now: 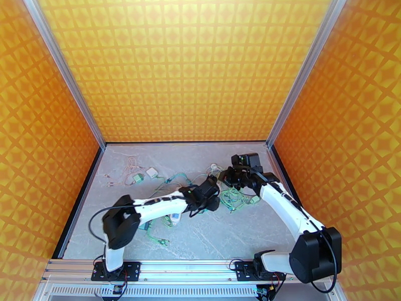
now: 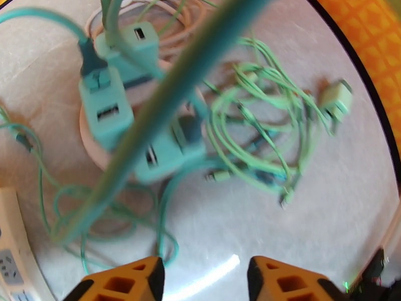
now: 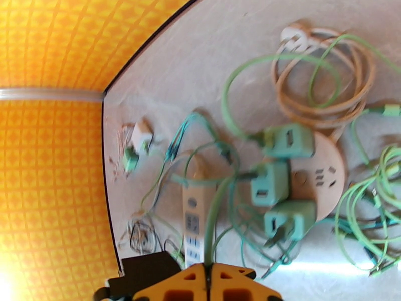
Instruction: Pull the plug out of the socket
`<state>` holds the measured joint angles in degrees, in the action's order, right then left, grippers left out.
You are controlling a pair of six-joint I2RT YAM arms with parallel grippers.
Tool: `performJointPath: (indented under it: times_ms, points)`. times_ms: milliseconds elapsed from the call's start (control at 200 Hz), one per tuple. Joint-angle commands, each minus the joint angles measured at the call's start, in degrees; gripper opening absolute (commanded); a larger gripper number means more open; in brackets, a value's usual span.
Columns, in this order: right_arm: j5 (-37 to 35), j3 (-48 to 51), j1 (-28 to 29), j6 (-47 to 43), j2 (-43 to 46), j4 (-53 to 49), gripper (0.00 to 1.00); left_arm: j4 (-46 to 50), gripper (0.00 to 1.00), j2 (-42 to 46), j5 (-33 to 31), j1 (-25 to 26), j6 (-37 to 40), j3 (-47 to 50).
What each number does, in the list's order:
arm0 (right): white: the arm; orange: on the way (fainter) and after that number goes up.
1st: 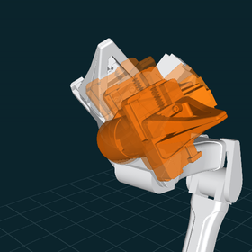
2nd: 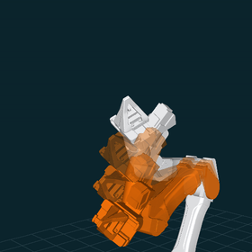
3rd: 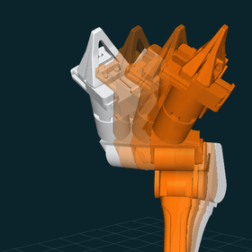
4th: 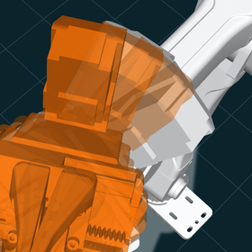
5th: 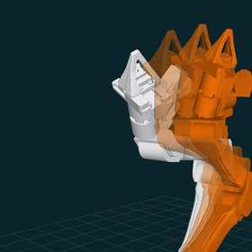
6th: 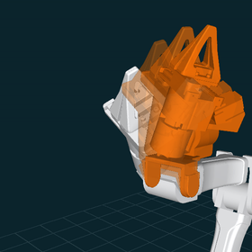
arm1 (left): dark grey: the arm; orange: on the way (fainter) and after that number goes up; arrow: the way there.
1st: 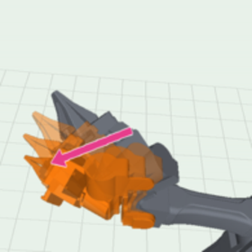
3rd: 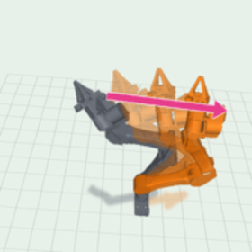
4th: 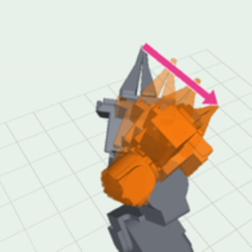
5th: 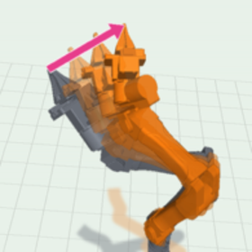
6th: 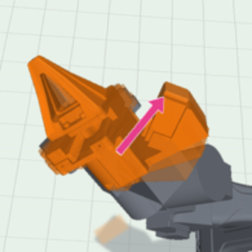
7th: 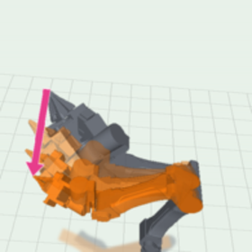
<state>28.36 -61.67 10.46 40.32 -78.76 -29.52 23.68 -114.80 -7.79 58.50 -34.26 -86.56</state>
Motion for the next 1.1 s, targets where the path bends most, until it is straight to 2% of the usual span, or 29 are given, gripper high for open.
performJointPath:
  times_ms: [0, 85, 185, 425, 550, 645, 695, 855, 1090]
  points:
    - [4.84, -1.66, 1.76, 0.91, -0.21, 0.43, 0.07, 0.02, 0.57, -3.57, -4.83, -0.13, -1.16, -5.78]
    - [5.53, -1.97, 1.76, 1.08, -0.77, 0.63, 0.07, 0.73, 0.59, -5.84, -6.85, -0.09, -1.58, -8.46]
    - [6.17, -2.21, 1.75, 1.74, -1.38, 0.95, 0.07, 3.29, 0.59, -8.11, -12.18, -0.23, -4.20, -11.17]
    - [8.23, -2.85, 1.76, 3.45, -3.24, 2.97, 0.10, 4.12, 0.59, -13.14, -14.98, -0.21, -6.25, -16.21]
    - [7.76, -3.06, 1.76, 2.64, -3.33, 2.23, 0.24, 5.30, 0.59, -15.63, -15.17, -0.18, -6.12, -18.96]
    - [6.39, -3.33, 1.67, 1.75, -3.00, 0.97, 0.31, 6.64, 0.54, -16.81, -15.91, -0.23, -6.14, -20.39]
    - [5.44, -3.52, 1.52, 1.40, -2.73, 0.29, 0.35, 6.71, 0.49, -16.94, -15.95, -0.21, -5.99, -20.28]
    - [3.02, -3.38, -0.70, 0.73, -1.69, -0.76, 0.36, 6.24, 0.36, -14.60, -15.94, -0.68, -5.64, -17.01]
    - [2.36, -2.10, -3.37, -1.03, -2.37, -0.46, 0.41, 3.80, 0.34, -6.44, -14.36, -2.10, -1.07, -6.83]
